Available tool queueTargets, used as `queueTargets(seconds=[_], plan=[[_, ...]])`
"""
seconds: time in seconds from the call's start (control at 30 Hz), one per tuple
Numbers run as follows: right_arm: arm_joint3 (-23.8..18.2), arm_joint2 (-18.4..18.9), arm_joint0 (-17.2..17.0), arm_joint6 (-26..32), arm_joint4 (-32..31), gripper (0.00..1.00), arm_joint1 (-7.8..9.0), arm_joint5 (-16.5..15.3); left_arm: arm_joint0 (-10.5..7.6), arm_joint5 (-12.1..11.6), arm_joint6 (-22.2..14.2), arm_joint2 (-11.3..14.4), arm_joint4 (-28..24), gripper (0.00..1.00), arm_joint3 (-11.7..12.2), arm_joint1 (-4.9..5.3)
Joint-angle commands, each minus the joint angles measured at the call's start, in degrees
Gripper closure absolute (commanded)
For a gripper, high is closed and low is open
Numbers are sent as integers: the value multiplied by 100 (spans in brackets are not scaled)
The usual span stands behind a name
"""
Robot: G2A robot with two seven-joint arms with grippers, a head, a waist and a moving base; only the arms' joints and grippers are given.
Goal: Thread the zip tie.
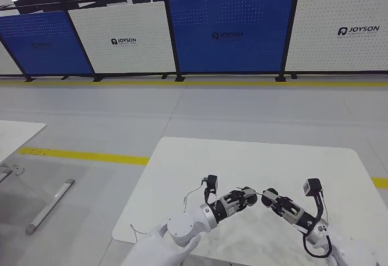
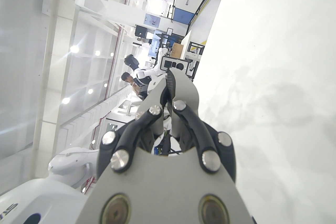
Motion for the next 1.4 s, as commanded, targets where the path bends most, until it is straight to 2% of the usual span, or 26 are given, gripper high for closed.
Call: queueTargets(seconds=[0.0, 0.13, 0.2, 0.23, 0.27, 0.4, 0.5, 0.63, 0.77, 0.83, 1.13, 1.23, 1.37], plan=[[0, 0, 0, 0, 0, 100, 0, 0, -1, -32, 15, -5, 29, 100, 7, -1], [-2, 0, -5, -15, -1, 100, -2, 5, 24, -82, 61, -7, 93, 100, 9, -1], [-42, 19, -38, -61, -16, 57, -12, 25, 39, -94, 40, -16, 103, 100, 7, 2], [-49, 37, -50, -54, -12, 31, -14, 26, 45, -96, 27, -19, 114, 100, 5, 5], [-55, 59, -63, -40, -5, 0, -15, 26, 50, -93, 19, -23, 122, 100, 5, 6], [-77, 171, -121, 29, -4, 0, -14, 30, 71, -34, -25, -45, 99, 100, -15, 13], [-122, 306, -202, 47, -6, 0, -3, 9, 120, -56, -10, -161, 6, 100, -50, 31], [-204, 600, -406, 87, 88, 0, 31, -89, 261, 9, 11, -375, -6, 100, -141, 82], [-286, 1064, -751, 238, 443, 0, 85, -333, 529, -3, -32, -664, -149, 100, -344, 148], [-297, 1166, -830, 330, 572, 0, 95, -379, 605, 6, 21, -743, -170, 100, -412, 163], [-297, 1166, -830, 330, 572, 0, 95, -379, 605, 6, 21, -743, -170, 100, -412, 163], [-297, 1166, -830, 330, 572, 0, 95, -379, 554, 37, 169, -725, -260, 100, -409, 143], [-297, 1166, -830, 330, 572, 0, 95, -379, 509, -138, 471, -720, -299, 100, -740, 110]])
